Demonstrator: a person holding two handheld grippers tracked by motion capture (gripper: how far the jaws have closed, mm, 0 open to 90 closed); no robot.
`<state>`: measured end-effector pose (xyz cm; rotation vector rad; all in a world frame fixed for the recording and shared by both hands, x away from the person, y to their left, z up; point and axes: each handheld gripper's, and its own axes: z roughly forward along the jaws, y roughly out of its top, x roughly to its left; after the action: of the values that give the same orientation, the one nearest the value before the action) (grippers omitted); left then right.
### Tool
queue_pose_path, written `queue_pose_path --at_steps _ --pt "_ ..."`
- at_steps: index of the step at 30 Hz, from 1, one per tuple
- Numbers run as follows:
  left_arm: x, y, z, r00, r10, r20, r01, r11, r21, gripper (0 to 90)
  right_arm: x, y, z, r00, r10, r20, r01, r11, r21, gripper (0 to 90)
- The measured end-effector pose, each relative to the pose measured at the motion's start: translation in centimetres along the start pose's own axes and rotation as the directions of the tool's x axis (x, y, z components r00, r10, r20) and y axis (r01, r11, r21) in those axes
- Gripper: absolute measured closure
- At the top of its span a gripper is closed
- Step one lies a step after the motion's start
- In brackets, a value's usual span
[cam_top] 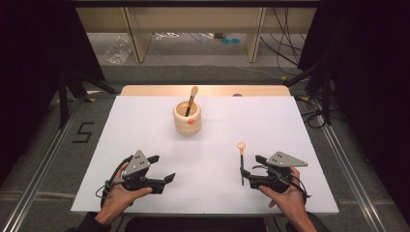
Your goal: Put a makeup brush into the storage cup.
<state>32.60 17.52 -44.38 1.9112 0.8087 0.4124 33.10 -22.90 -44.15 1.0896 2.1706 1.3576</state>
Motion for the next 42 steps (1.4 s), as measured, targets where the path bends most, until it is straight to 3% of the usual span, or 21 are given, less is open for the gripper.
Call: queue_pose_path --at_steps 4,8,10,12,13,14,16,19,20,27,30,31,32,34,37,41,42 --pt "-0.4 -0.1 0.0 0.9999 0.011 0.002 -0.011 0.9998 0.018 16.4 -0.1 0.0 0.1 0.9998 -0.019 0.010 0.019 1.000 0.001 25.0" --pt "-0.8 -0.3 -0.5 0.9999 -0.008 0.008 0.008 0.9999 0.015 16.4 -0.3 0.2 0.2 0.9992 -0.024 0.031 0.023 0.999 0.025 24.2" --pt "-0.9 -0.4 -0.7 1.0000 -0.006 0.007 0.006 0.9999 0.011 16.4 -0.8 0.3 0.3 0.9975 -0.018 0.069 0.015 0.999 0.052 21.0" --pt "-0.9 -0.4 -0.9 0.9999 0.012 0.006 -0.012 0.9999 0.009 16.4 -1.1 0.6 0.5 0.9970 -0.013 0.076 0.007 0.997 0.075 22.3" --pt "-0.9 -0.4 -0.9 1.0000 -0.005 0.001 0.005 1.0000 0.007 16.4 -1.3 0.7 0.5 0.9955 -0.018 0.093 0.011 0.997 0.080 23.0" --pt "-0.8 -0.3 -0.9 0.9999 0.015 0.001 -0.015 0.9999 0.002 16.4 -1.5 0.8 0.7 0.9952 -0.016 0.096 0.008 0.997 0.082 22.1" --pt "-1.0 -0.4 -0.8 1.0000 -0.003 -0.002 0.003 1.0000 0.005 16.4 -1.8 1.1 1.0 0.9936 -0.023 0.111 0.011 0.994 0.112 21.8" --pt "-0.9 -0.5 -0.6 0.9997 0.024 0.007 -0.024 0.9996 0.016 16.4 -2.0 1.6 1.8 0.9918 -0.044 0.120 0.025 0.988 0.150 22.3" --pt "-1.1 -0.5 -0.6 1.0000 0.008 0.002 -0.008 0.9997 0.023 16.4 -2.0 1.7 2.1 0.9911 -0.051 0.123 0.030 0.985 0.168 22.8" --pt "-1.2 -0.4 -0.5 0.9993 0.034 0.011 -0.035 0.9991 0.023 16.4 -2.7 2.7 4.7 0.9901 -0.070 0.122 0.032 0.957 0.288 26.8" --pt "-1.2 -0.4 -0.5 0.9993 0.036 0.012 -0.036 0.9991 0.020 16.4 -3.0 3.4 5.5 0.9906 -0.053 0.126 0.010 0.949 0.315 30.2" --pt "-1.3 -0.4 -0.5 0.9992 0.038 0.013 -0.038 0.9991 0.021 16.4 -3.4 3.4 5.9 0.9894 -0.076 0.124 0.033 0.947 0.321 31.3" --pt "-1.4 -0.5 -0.5 0.9998 0.015 0.009 -0.015 0.9996 0.024 16.4 -3.5 3.5 6.0 0.9904 -0.067 0.121 0.022 0.940 0.340 32.1" --pt "-1.3 -0.4 -0.6 0.9990 0.044 0.010 -0.044 0.9987 0.025 16.4 -3.8 3.6 6.5 0.9915 -0.055 0.117 0.009 0.932 0.363 32.9" --pt "-1.3 -0.3 -0.6 0.9987 0.049 0.011 -0.049 0.9985 0.024 16.4 -3.9 3.6 7.1 0.9937 -0.031 0.108 -0.014 0.917 0.400 34.7" --pt "-1.5 -0.3 -0.7 0.9993 0.037 0.009 -0.037 0.9990 0.025 16.4 -4.4 3.7 7.7 0.9933 -0.060 0.099 0.014 0.910 0.414 36.3" --pt "-1.4 -0.3 -0.6 0.9992 0.036 0.016 -0.037 0.9992 0.018 16.4 -4.4 3.7 7.9 0.9931 -0.045 0.108 -0.005 0.906 0.422 36.4"
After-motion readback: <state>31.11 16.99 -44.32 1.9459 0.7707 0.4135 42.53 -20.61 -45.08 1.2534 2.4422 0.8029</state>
